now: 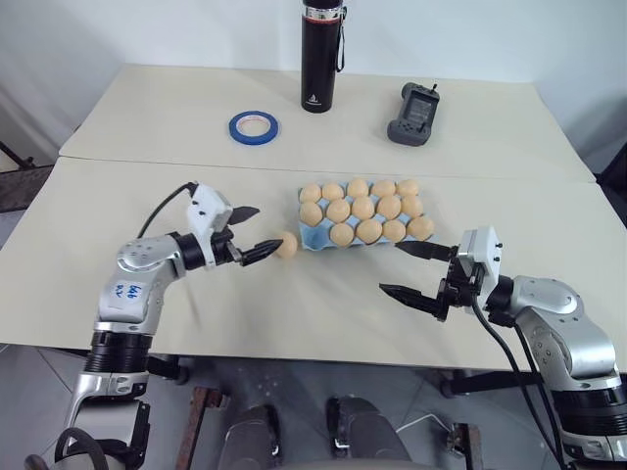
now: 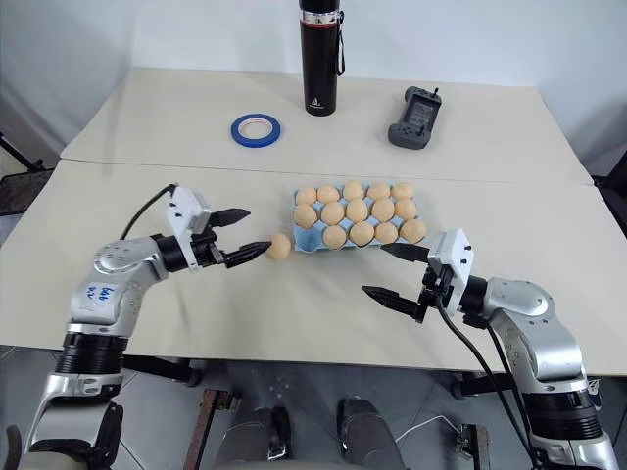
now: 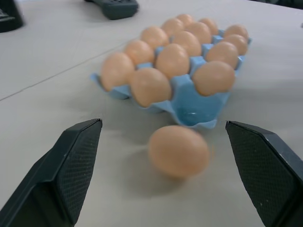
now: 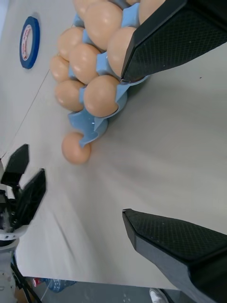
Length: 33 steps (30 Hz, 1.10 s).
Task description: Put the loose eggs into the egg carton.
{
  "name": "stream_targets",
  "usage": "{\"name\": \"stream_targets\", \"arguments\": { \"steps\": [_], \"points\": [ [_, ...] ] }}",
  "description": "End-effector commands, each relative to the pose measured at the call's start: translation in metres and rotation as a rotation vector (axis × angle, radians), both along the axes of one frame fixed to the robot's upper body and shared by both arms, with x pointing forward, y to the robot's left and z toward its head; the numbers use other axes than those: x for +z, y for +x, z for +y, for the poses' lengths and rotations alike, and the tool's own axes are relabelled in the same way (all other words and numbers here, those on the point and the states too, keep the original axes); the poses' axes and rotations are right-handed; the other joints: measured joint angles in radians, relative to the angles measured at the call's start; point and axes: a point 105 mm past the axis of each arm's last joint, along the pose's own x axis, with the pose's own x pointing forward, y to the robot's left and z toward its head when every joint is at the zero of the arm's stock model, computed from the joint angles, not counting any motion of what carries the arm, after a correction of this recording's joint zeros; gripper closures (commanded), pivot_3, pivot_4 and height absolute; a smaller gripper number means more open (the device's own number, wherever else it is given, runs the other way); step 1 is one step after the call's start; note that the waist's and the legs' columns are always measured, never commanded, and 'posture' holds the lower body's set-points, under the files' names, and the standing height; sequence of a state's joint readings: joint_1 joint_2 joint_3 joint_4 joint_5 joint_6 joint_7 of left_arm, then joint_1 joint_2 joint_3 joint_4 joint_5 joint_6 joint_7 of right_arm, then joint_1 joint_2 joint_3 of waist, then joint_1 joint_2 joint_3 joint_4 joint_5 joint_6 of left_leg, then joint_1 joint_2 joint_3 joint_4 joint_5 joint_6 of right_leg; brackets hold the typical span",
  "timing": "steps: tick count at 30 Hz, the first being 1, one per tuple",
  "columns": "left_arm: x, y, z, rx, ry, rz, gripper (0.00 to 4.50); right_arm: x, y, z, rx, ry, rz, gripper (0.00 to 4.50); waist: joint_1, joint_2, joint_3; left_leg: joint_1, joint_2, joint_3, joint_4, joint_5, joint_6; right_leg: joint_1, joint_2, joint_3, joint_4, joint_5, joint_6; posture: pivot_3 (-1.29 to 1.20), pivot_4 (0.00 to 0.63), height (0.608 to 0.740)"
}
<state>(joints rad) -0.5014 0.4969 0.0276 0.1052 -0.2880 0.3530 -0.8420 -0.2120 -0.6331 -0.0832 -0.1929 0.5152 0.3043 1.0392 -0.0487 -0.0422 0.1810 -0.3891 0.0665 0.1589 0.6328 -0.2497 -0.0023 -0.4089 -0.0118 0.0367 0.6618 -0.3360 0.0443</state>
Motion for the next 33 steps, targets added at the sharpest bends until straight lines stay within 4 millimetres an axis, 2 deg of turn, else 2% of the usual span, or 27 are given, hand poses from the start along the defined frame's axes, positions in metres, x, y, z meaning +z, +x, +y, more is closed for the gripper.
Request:
{"name": "stream_targets", "arguments": {
  "steps": [1, 7, 25, 28, 32, 33],
  "points": [
    [-0.001, 0.005, -0.012, -0.033, 0.008, -0.022, 0.05, 0.007, -0.002, 0.000, 0.013, -0.006, -0.035, 0.00, 0.001, 0.000, 0.000, 0.000, 0.000, 0.000, 0.000, 0.000, 0.000, 0.000, 0.000, 0.000, 0.000, 0.000, 0.000, 0.00, 0.150, 0.740],
    [-0.011, 0.017, -0.015, -0.005, -0.004, 0.004, 0.05, 0.007, -0.004, -0.004, -0.004, -0.013, -0.037, 0.00, -0.004, 0.000, 0.000, 0.000, 0.000, 0.000, 0.000, 0.000, 0.000, 0.000, 0.000, 0.000, 0.000, 0.000, 0.000, 0.00, 0.150, 0.740],
    [-0.035, 0.020, -0.017, -0.007, 0.064, 0.044, 0.05, 0.007, -0.002, -0.008, -0.031, -0.019, -0.041, 0.00, -0.004, 0.000, 0.000, 0.000, 0.000, 0.000, -0.001, 0.000, 0.000, -0.001, 0.000, 0.000, 0.000, 0.000, 0.000, 0.00, 0.150, 0.740],
    [-0.035, 0.020, -0.016, 0.007, 0.058, 0.047, 0.66, 0.007, -0.002, -0.008, -0.032, -0.020, -0.041, 0.00, -0.003, 0.000, 0.000, 0.000, 0.000, 0.000, 0.000, 0.000, 0.000, 0.000, 0.000, 0.000, 0.000, 0.000, 0.000, 0.00, 0.150, 0.740],
    [-0.033, 0.022, -0.014, 0.016, 0.065, 0.027, 1.96, 0.007, 0.000, -0.008, -0.034, -0.019, -0.043, 0.00, -0.003, 0.000, 0.000, 0.000, 0.000, 0.000, 0.000, 0.000, 0.000, 0.000, 0.000, 0.000, 0.000, 0.000, 0.000, 0.00, 0.150, 0.740],
    [-0.032, 0.022, -0.013, 0.017, 0.069, 0.022, 2.08, 0.007, 0.000, -0.008, -0.034, -0.019, -0.043, 0.00, -0.003, 0.000, 0.000, 0.000, 0.000, 0.000, 0.000, 0.000, 0.000, -0.001, 0.000, 0.000, 0.000, 0.000, 0.000, 0.00, 0.150, 0.740]
  ]
}}
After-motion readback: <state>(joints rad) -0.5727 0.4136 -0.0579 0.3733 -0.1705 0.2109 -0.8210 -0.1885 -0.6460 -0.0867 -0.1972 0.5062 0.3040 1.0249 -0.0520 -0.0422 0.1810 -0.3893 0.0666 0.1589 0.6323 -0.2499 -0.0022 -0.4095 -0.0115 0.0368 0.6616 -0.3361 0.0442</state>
